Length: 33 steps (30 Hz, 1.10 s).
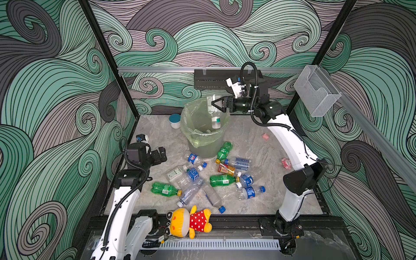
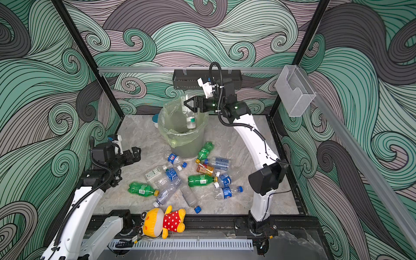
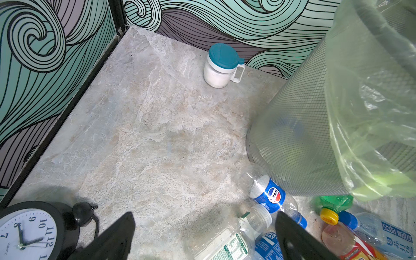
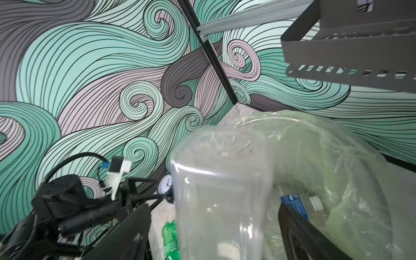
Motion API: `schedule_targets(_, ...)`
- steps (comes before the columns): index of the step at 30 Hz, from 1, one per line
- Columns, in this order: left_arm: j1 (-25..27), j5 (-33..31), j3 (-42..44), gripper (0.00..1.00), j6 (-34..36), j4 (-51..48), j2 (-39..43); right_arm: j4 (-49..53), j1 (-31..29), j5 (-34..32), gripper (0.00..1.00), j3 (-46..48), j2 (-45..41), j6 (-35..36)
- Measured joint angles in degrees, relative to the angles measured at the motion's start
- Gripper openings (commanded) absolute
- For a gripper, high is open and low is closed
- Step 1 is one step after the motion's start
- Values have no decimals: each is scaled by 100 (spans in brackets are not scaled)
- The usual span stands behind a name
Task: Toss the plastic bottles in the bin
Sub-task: 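Lift the clear bottle with the right gripper and carry it over the bin, then move the right gripper down to the soda water bottle and grasp it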
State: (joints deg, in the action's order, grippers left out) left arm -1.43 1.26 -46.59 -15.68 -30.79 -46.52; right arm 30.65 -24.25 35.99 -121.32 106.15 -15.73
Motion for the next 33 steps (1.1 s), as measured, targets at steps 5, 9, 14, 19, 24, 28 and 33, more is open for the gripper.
schedule_targets(5, 0, 2, 0, 99, 28, -15, 35, -15, 22, -448, 100, 1325, -857, 208)
schedule_targets(9, 0, 7, -2, 99, 85, -31, -31, 59, 22, -833, 99, 2549, -2026, 516)
schedule_targets(14, 0, 7, -2, 99, 120, -61, -44, 417, 22, -1381, 96, 3539, -3154, 997)
schedule_targets(19, 0, 7, -2, 99, 133, -61, -35, 1008, 22, -1847, 92, 4393, -3628, 1797)
schedule_targets(24, 0, 26, -2, 99, 144, -63, -39, 1163, 22, -2203, 91, 5191, -3807, 2673)
schedule_targets(28, 0, 28, -2, 99, 162, -63, -37, 1163, 22, -2409, 92, 5563, -3818, 3206)
schedule_targets(33, 0, 28, -2, 99, 164, -61, -11, 1019, 22, -2557, 91, 5794, -3353, 3397)
